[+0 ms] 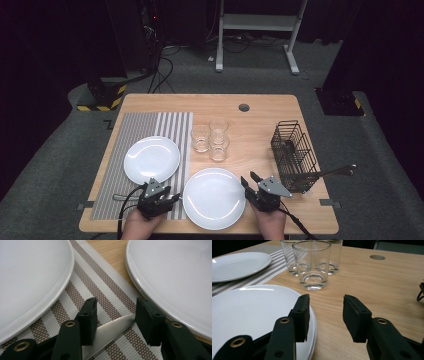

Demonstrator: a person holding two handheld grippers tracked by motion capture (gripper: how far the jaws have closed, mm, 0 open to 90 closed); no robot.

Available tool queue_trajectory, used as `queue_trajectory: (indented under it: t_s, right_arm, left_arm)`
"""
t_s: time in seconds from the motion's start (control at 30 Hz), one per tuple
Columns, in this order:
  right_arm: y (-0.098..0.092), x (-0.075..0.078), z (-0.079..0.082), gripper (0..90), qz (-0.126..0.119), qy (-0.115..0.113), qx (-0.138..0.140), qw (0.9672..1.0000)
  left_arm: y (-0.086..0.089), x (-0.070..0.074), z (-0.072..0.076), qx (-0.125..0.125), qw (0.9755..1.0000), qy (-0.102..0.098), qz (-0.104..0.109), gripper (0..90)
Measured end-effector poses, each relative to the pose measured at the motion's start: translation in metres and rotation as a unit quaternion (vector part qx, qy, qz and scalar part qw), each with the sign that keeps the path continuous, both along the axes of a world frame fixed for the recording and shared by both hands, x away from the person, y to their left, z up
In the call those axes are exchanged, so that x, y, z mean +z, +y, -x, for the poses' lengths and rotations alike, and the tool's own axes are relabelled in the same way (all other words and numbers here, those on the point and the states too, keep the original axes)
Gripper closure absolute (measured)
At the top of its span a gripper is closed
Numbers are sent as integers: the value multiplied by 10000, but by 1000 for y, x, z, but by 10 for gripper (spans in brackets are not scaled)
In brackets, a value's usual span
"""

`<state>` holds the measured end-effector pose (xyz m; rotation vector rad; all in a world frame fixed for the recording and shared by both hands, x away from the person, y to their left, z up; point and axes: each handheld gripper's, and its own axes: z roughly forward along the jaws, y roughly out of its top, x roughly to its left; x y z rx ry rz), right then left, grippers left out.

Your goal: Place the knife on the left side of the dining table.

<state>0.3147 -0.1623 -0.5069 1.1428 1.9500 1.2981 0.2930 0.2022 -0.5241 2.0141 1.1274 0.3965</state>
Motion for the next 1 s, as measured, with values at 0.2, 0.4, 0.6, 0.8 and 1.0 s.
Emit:
queue_trajectory:
  t_s: [0.2,0.4,0.6,0.8,1.0]
  right_arm:
    - [0,0,0,569,-6,3,4,10000]
    - [0,0,0,568,5,3,0,10000]
    - [-1,0,0,568,3,3,-2,10000]
    - [-1,0,0,567,6,-3,-1,10000]
    - [-1,0,0,566,11,4,4,10000]
  left_arm:
    - [1,0,1,-28,10000,-31,-37,556]
    - [5,0,4,17,9999,-67,-97,578]
    - [10,-1,6,49,9999,-73,-70,589]
    - [15,-1,7,60,10000,-32,-3,604]
    - [23,-1,8,87,10000,-25,-18,612]
